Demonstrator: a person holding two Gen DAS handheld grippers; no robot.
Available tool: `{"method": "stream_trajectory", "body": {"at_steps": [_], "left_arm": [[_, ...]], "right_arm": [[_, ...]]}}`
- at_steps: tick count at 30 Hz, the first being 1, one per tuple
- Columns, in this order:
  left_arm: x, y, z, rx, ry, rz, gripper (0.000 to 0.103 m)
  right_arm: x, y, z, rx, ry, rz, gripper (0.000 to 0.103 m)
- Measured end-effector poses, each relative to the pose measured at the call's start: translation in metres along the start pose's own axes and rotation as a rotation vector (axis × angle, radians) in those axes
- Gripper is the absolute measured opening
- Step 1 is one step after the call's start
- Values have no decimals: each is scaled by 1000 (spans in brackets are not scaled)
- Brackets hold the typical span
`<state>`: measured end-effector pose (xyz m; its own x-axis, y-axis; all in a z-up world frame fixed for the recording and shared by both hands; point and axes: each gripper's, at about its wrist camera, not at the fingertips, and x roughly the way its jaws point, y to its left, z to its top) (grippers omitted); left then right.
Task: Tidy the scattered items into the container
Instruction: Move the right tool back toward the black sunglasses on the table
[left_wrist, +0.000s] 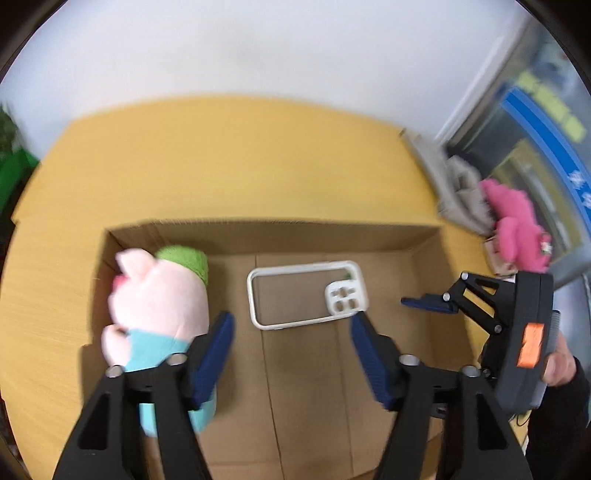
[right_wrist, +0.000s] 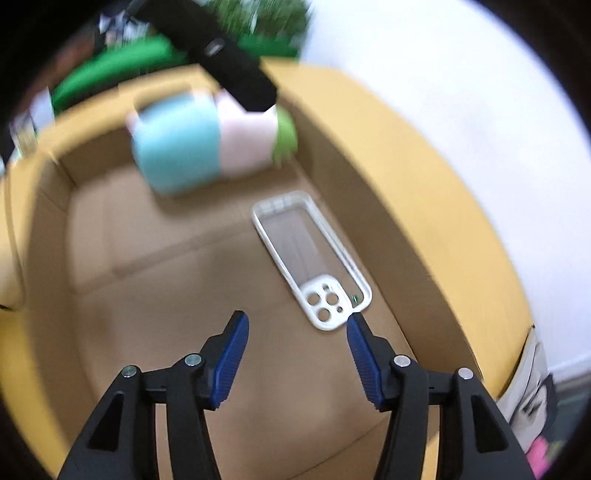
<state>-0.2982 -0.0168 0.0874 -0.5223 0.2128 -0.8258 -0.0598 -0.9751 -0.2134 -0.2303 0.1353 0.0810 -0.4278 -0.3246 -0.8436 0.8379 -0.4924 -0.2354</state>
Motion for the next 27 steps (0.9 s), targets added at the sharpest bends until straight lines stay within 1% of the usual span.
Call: {"method": "stream_trajectory", "body": {"at_steps": [1,2,3,4,5,6,7,8,9,10,11,12,14,16,17,19,22,27], "left_arm": [[-20,-5,-9,18,-51,9,87],[-37,-10,-17,32,-96,18,93],[-57,-16,-29,50,-148,22,98],[-74,-21,-41,69,-192,20,100],[-87,-27,-53,81,-224,18,101],[-100,-31,-67,88,-252,22,101],[-112,-33,-83,92,-280,26,101],[-121,-32,-98,93,-301,29,103],[-129,-31,-114,90,-313,37,103],[-133,-31,-130,89,-319,47,103],[-134,-31,-144,91,-319,56,103],[-134,-29,-158,90,-315,65,103],[-129,-24,-187,74,-288,81,103],[-118,-22,-213,64,-248,89,103],[-114,-21,-225,60,-232,92,103],[-108,-20,-249,45,-209,86,103],[-100,-25,-275,37,-188,78,103],[-94,-37,-300,41,-178,59,103]], "right_arm": [[-27,22,-20,31,-46,-2,56],[-51,36,-25,74,-98,0,61],[-66,37,-30,126,-153,-6,66],[-72,37,-42,162,-191,-17,68],[-94,44,-43,207,-225,-38,70],[-107,53,-48,252,-249,-65,70],[-111,56,-62,281,-271,-84,70],[-119,68,-74,321,-299,-104,70],[-126,67,-82,353,-312,-116,70],[-131,78,-93,390,-327,-135,70],[-128,93,-97,415,-331,-155,70],[-120,112,-107,432,-328,-173,70],[-123,135,-130,464,-316,-200,70],[-116,150,-147,506,-287,-205,70],[-118,156,-154,523,-281,-204,70],[-109,171,-169,558,-259,-193,70],[-100,190,-185,581,-225,-221,70],[-106,205,-208,656,-217,-244,70]]}}
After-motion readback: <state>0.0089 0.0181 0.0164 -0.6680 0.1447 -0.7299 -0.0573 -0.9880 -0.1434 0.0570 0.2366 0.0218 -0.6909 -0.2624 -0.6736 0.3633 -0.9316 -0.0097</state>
